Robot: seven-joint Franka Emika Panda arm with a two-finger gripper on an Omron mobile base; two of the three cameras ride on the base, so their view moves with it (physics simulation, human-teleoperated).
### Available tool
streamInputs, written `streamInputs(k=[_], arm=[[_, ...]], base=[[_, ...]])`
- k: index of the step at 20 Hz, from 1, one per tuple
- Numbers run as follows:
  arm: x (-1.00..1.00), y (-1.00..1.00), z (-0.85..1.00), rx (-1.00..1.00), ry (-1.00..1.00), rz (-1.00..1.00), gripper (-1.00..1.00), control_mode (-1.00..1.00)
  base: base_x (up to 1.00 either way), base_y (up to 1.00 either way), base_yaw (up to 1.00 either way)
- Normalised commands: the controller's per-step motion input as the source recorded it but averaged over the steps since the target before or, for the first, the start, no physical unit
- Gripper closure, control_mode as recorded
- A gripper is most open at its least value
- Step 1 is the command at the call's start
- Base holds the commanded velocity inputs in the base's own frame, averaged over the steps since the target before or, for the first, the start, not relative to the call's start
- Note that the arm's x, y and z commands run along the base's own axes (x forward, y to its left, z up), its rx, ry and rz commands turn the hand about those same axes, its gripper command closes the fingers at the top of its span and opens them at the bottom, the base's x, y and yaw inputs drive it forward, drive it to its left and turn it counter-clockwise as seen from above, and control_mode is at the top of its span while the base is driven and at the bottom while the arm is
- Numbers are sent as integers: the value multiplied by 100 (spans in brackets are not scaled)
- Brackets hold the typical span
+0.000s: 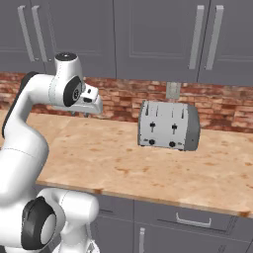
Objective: Take a straw from the drawer in front and place it inside the glass cup on the dining counter.
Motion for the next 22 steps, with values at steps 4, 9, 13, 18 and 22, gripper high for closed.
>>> streamInputs(k=[4, 9, 13, 18, 22], arm=[[0, 0, 0, 0, 0, 0, -100, 100], [0, 0, 0, 0, 0, 0, -100, 100], [0, 0, 0, 0, 0, 0, -100, 100], [0, 0, 0, 0, 0, 0, -100, 100], [0, 0, 0, 0, 0, 0, -100, 100]], base=[[-9, -2, 0], [-30, -39, 0], [-14, -51, 0], [-1, -55, 4], [-28, -61, 19]])
